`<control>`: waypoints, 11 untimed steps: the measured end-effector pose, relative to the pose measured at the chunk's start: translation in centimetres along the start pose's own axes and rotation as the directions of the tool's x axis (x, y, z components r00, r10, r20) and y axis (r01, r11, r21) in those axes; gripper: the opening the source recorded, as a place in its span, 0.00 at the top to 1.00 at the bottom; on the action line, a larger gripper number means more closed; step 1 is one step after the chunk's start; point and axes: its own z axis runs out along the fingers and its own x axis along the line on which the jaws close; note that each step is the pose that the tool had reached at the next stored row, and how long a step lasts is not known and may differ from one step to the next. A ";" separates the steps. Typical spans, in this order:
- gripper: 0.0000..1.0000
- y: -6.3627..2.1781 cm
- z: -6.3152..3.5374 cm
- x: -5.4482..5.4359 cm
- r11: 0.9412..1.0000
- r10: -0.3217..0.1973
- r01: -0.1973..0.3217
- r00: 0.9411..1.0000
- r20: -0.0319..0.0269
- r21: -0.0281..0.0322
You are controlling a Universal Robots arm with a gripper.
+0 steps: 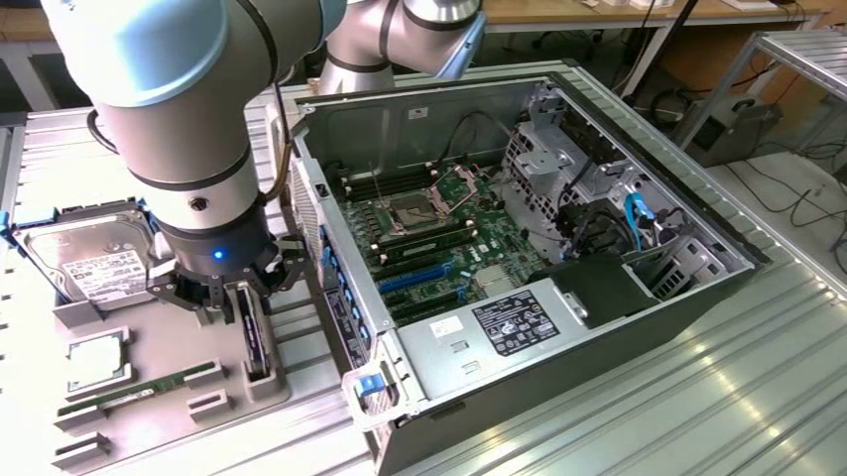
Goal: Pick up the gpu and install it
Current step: 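Pick up the gpu and move the gpu toward the slot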
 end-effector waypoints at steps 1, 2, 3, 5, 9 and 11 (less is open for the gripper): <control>0.58 0.00 0.00 0.0 1.000 0.000 0.000 1.000 0.000 0.000; 0.58 0.00 0.00 0.0 1.000 0.000 0.000 1.000 0.000 0.000; 0.58 0.00 0.00 0.0 1.000 0.000 0.000 1.000 0.000 0.000; 0.58 0.00 0.00 0.0 1.000 0.000 0.000 1.000 -0.001 0.000; 0.58 0.00 0.00 0.0 1.000 0.000 0.000 1.000 -0.010 0.001; 0.58 0.00 -0.01 0.0 1.000 0.000 0.000 1.000 -0.011 0.001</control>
